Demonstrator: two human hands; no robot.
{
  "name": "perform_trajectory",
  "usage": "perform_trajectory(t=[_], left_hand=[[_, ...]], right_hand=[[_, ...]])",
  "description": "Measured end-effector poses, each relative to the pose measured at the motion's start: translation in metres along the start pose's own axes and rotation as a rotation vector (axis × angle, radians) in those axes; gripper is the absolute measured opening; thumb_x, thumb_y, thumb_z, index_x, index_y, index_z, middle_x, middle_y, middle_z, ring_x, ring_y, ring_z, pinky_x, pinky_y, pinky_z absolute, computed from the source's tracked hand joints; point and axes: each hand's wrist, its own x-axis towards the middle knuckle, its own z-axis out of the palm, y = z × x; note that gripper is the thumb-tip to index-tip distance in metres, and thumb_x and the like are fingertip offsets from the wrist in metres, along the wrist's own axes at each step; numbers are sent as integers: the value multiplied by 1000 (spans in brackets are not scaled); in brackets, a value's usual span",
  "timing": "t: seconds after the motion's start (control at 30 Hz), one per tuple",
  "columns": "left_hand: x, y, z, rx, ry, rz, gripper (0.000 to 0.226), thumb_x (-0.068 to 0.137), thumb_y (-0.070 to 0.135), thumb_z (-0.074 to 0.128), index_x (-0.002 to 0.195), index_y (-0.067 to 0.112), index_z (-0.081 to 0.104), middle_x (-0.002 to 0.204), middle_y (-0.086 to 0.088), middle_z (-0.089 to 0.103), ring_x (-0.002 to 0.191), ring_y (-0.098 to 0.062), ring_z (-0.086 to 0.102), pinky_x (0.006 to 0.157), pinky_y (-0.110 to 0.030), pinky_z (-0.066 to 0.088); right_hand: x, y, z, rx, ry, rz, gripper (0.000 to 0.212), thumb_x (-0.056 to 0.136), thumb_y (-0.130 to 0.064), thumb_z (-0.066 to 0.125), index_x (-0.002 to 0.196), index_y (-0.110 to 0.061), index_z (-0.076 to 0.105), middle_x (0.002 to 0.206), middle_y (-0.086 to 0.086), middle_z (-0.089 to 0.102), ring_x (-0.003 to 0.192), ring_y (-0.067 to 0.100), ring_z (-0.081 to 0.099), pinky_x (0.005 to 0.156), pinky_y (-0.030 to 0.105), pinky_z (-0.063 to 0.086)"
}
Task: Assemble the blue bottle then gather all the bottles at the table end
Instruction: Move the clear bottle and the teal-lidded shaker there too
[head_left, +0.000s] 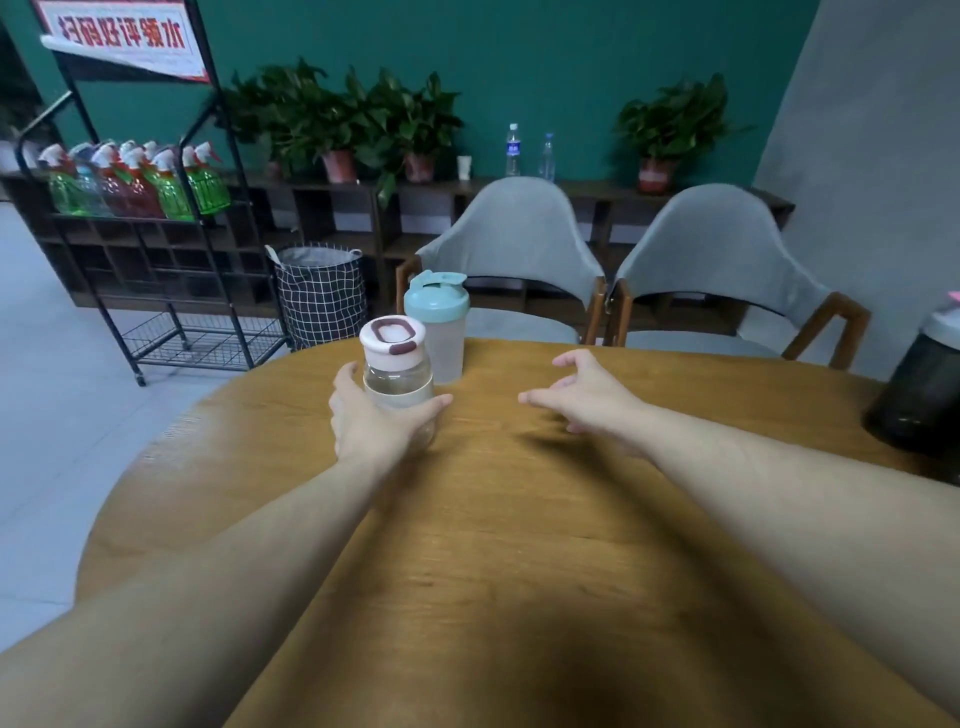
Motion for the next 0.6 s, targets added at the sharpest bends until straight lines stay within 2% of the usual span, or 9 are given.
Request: perform_trajectory(t=[0.07,0.13,0.3,0.37,0.47,0.6], left_hand=[[15,-4,4,-45,-24,41,122,59,40,98,155,20,25,152,-6,44,138,-25,47,115,-50,40],[26,-7,6,-58,-34,61,109,63,36,96,150,19,31,142,-2,56,128,-21,57,109,-46,47],[50,-14,7,-45,-23,138,82,66,35,94,132,22,47,124,7,64,110,-10,65,95,-34,53],[57,-15,7,-70,-11,145,78,66,34,94,129,22,48,122,7,66,108,-8,66,94,-33,54],[67,-16,7,-109,2,134,75,67,30,94,126,21,49,119,5,68,107,-10,67,96,-38,56],[78,-19,6,-115,15,145,82,64,29,95,131,15,52,120,2,69,108,-11,69,98,-41,56]], right_hand=[[24,-10,12,17,-6,-2,88,73,-47,85,143,-25,36,114,0,58,108,21,60,99,44,52],[45,-20,23,17,-6,-7,99,69,-51,87,147,-26,32,127,1,55,114,23,58,101,45,50],[96,-39,57,48,-11,-32,110,68,-48,89,154,-26,24,150,7,45,127,26,52,106,46,46],[111,-43,67,62,6,-48,113,68,-49,89,155,-26,20,155,7,41,132,27,48,109,45,43],[130,-48,81,99,15,-69,117,69,-48,88,157,-25,16,157,7,39,136,27,45,108,40,40],[149,-55,98,212,9,-92,116,67,-45,90,156,-23,19,154,5,41,137,25,44,97,35,39]])
